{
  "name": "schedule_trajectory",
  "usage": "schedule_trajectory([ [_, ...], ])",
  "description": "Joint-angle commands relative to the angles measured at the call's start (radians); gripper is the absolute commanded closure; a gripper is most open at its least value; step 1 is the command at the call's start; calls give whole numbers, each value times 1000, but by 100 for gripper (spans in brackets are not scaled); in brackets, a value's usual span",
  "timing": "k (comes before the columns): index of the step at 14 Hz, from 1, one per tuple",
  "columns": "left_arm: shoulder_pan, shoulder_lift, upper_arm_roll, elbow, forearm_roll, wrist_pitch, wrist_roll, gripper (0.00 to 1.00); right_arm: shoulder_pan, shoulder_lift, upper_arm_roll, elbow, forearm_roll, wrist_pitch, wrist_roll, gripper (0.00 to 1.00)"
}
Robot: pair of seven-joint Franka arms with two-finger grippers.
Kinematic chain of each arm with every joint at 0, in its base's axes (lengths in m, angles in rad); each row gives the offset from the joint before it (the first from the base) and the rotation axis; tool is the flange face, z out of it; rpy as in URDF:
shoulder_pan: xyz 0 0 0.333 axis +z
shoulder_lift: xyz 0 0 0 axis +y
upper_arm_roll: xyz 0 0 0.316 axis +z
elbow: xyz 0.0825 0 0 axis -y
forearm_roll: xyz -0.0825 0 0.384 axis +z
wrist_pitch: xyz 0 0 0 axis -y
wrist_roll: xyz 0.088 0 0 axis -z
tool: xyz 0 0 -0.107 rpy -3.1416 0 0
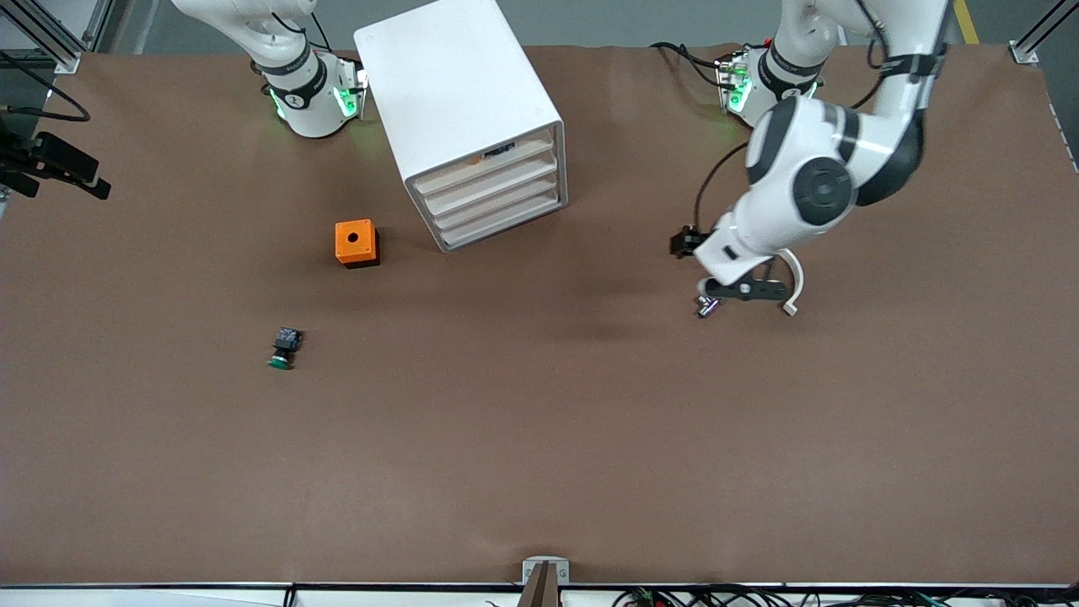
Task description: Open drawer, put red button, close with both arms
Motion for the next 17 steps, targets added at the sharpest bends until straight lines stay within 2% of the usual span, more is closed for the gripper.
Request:
schedule_trajectory([
  [1, 96, -63, -13, -26, 66, 9, 108, 0, -8, -24, 8, -24, -17, 19, -26, 0],
  [6, 235, -64, -10, 125, 99, -60, 196, 0, -10, -24, 10, -24, -20, 42, -26, 0],
  [12, 329, -63, -9, 329, 104, -192, 198, 0, -10, -24, 10, -24, -20, 45, -26, 0],
  [17, 332, -63, -15, 372, 136, -193, 190, 0, -10, -24, 10, -24, -20, 43, -26, 0],
])
